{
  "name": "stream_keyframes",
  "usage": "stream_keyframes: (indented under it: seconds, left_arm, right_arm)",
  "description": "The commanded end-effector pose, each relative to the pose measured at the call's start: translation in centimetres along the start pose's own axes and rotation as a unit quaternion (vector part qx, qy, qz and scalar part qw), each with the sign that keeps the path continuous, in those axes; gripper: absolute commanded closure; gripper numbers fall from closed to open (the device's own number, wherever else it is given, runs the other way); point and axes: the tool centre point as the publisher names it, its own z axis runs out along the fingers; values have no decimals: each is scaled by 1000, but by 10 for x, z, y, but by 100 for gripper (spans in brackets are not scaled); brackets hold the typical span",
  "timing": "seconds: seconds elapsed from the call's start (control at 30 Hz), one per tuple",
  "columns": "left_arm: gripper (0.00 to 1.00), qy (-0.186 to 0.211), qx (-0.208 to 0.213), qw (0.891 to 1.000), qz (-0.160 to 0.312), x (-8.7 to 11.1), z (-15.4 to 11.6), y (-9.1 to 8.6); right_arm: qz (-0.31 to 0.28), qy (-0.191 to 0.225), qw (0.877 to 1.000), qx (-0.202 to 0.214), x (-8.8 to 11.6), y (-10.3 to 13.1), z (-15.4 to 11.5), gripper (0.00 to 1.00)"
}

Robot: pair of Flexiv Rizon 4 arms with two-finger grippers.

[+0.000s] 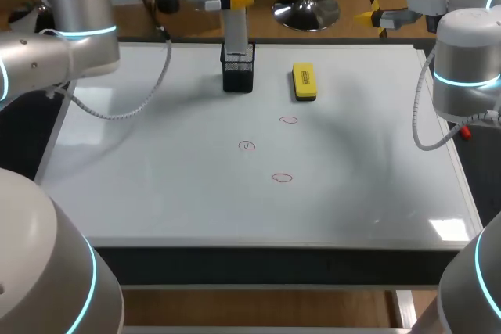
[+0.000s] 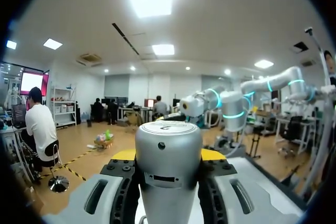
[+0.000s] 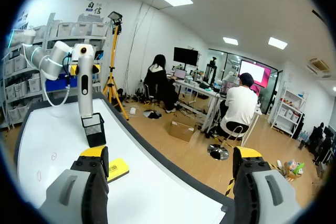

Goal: Pick up the inspection probe, press it on each red-marked spot on the whiteboard one by one, put down the probe, pick up the eraser, and wipe off all the red marks.

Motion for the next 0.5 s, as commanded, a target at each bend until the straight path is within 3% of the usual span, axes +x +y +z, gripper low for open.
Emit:
stream_keyframes:
  seconds: [0.03, 0.23, 0.5]
  left_arm:
    - [100, -11, -3, 1000, -1, 11, -11, -14]
    - [100, -14, 4, 1000, -5, 14, -31, -26]
    - [100, -21, 5, 1000, -6, 20, -60, -26]
  right_arm:
    - [0, 1, 1000, 1, 0, 0, 0, 0]
    - [0, 1, 1000, 1, 0, 0, 0, 0]
    - [0, 1, 1000, 1, 0, 0, 0, 0]
